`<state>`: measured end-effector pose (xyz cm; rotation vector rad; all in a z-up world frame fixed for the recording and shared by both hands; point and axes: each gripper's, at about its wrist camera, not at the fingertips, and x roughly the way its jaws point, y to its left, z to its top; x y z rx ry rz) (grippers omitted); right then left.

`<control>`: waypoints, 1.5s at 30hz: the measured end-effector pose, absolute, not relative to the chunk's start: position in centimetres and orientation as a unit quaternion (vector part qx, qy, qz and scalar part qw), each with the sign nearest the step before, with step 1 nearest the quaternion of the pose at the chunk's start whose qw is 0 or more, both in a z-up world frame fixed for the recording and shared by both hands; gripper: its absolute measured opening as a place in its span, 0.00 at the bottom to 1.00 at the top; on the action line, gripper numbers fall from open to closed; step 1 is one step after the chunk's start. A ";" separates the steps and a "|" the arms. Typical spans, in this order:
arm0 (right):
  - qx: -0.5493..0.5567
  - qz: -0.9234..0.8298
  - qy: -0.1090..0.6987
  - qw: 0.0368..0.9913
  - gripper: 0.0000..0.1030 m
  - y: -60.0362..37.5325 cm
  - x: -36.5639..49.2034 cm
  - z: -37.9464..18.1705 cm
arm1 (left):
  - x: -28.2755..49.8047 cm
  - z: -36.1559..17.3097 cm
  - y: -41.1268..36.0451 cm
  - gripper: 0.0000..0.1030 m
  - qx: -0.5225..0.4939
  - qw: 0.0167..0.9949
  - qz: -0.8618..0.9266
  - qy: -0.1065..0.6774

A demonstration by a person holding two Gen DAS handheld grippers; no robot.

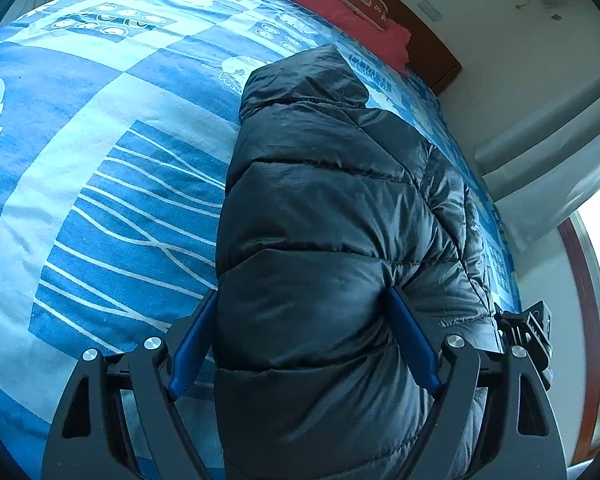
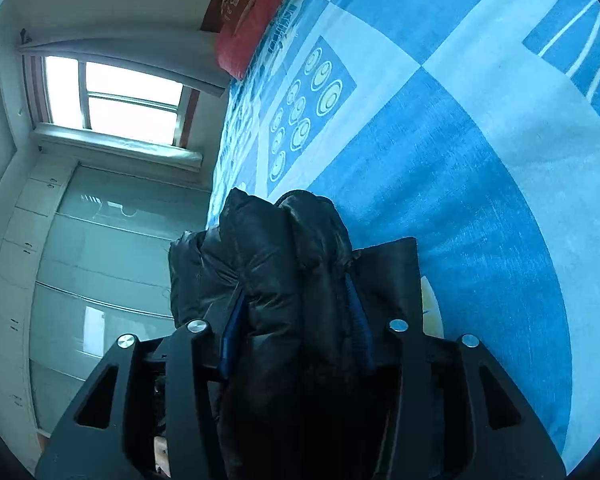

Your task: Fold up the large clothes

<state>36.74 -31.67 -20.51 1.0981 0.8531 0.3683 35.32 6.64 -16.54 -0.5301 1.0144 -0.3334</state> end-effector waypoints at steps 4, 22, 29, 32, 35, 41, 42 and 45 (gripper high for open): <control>0.512 0.170 0.381 0.751 0.53 -32.2 35.6 -20.3 | 35.2 -16.4 7.0 0.81 -0.262 0.821 -0.160 0.481; 0.537 0.112 0.357 0.756 0.63 -36.2 28.1 -20.1 | 32.0 -14.4 8.7 0.81 -0.258 0.839 -0.124 0.464; 0.453 -0.001 0.385 0.804 0.63 -36.1 23.6 -17.7 | 29.6 -14.0 9.8 0.81 -0.235 0.852 -0.085 0.459; 0.412 -0.031 0.396 0.820 0.63 -35.2 21.4 -16.8 | 27.9 -14.0 10.2 0.81 -0.214 0.861 -0.068 0.457; 0.370 -0.050 0.402 0.836 0.63 -34.0 19.0 -16.0 | 25.9 -13.8 10.5 0.81 -0.207 0.865 -0.059 0.453; 0.294 -0.077 0.404 0.863 0.63 -30.8 14.9 -14.2 | 20.6 -12.4 10.0 0.81 -0.169 0.889 -0.039 0.424; 0.286 -0.080 0.402 0.866 0.64 -30.3 14.5 -13.9 | 19.7 -12.0 9.8 0.81 -0.160 0.893 -0.036 0.418; 0.255 -0.088 0.396 0.878 0.70 -29.1 12.5 -12.9 | 17.1 -11.0 9.2 0.81 -0.137 0.905 -0.025 0.402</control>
